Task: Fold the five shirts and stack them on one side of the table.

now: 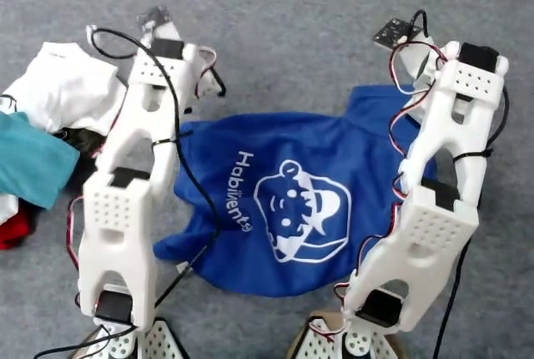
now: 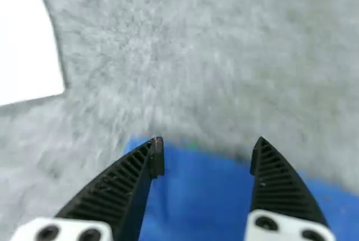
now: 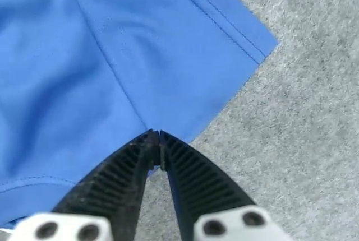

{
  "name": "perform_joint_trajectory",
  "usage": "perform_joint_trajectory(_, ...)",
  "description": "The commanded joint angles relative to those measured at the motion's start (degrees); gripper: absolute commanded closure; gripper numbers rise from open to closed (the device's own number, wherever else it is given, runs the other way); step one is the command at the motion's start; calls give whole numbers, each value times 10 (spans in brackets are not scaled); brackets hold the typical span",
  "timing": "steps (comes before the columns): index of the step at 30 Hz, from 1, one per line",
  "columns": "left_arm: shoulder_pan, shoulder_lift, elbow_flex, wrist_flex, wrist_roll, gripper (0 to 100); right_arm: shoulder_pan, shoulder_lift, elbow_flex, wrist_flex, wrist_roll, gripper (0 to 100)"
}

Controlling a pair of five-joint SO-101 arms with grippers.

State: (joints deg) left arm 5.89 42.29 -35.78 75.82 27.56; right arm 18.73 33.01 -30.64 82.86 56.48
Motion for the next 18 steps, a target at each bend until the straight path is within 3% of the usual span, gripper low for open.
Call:
perform_joint_trajectory(1,-4,56,-33,-29,10,740,-10,-6,-29,-10,6,987)
perform_joint_trajectory(3,-4,86,-48,-3,10,740,-11,-6,-29,-11,7,987)
perform_joint_trajectory(11,-3,85,-241,247,9,740,-12,-4,-29,-11,7,987)
perform_joint_trajectory(18,15,37,-212,251,4,740,-11,-4,-29,-11,7,987)
